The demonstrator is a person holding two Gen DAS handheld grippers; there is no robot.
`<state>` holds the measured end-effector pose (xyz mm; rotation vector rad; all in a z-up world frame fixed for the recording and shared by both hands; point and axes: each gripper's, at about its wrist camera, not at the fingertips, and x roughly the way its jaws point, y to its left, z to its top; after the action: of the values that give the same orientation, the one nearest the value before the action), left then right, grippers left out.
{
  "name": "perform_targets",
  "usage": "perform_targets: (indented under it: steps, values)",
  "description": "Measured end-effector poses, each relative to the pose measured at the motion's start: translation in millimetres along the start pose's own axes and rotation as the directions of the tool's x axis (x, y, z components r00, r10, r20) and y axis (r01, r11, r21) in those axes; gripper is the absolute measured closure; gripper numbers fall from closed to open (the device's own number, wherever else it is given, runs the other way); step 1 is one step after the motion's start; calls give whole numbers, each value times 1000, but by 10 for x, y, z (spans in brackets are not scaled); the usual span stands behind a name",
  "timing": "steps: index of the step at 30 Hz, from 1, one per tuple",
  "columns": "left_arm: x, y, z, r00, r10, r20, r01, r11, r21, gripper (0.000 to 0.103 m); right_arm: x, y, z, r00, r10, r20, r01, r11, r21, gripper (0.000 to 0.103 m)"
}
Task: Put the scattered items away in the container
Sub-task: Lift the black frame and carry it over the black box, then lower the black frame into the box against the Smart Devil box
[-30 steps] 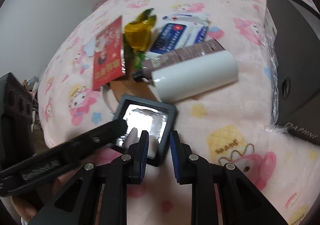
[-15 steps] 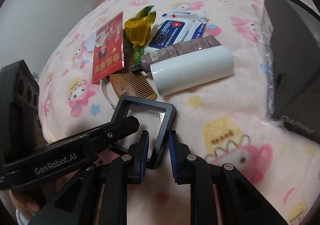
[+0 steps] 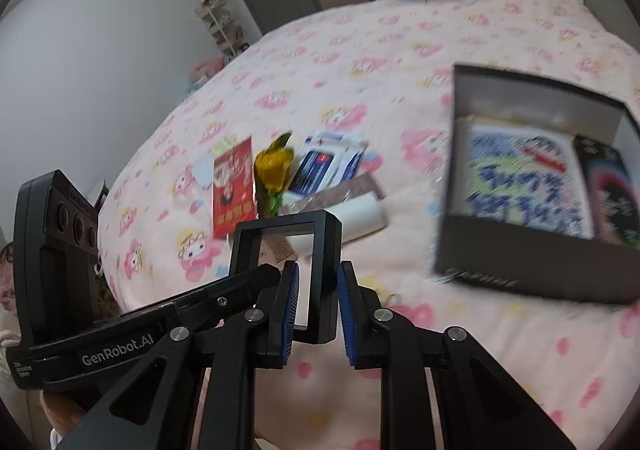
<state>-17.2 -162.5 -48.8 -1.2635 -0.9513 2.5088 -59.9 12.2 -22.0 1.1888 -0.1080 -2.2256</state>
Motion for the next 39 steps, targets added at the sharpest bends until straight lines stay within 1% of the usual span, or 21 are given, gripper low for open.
perform_targets:
  steps: [3, 8, 11, 24, 27, 30, 32, 36, 39]
  values:
    - [48, -178, 27, 998, -56, -12, 56, 998, 9, 74, -236, -95, 44, 998, -23, 58, 23, 1000, 1, 85]
    - [181, -469, 59, 995, -91, -27, 93, 995, 39, 73, -509, -295, 90, 990, -39, 133, 38, 999, 12, 85]
    - [352, -673, 76, 994, -93, -57, 97, 993, 71, 73, -585, -454, 92, 985, -59, 161, 58, 998, 16, 85]
    - [1340, -1553, 324, 983, -103, -151, 129, 977, 171, 71, -847, -1450, 273, 970, -153, 189, 138, 987, 87, 85]
    - [1555, -1624, 431, 981, -89, -170, 117, 980, 159, 71, -812, -1681, 426, 974, -125, 190, 108, 989, 97, 85]
    - [1794, -1697, 526, 980, -61, -192, 93, 982, 162, 71, -745, -1867, 552, 977, -114, 180, 98, 991, 94, 85]
    - [1953, -1701, 547, 975, -47, -217, 81, 985, 151, 71, -665, -1994, 614, 979, -117, 164, 102, 990, 97, 85]
    - [2235, -1669, 507, 961, -36, -273, 65, 993, 99, 71, -534, -2208, 610, 984, -121, 134, 105, 987, 125, 85]
    - [2325, -1686, 459, 955, -8, -296, 42, 993, 108, 71, -462, -2400, 527, 986, -137, 98, 120, 979, 166, 85]
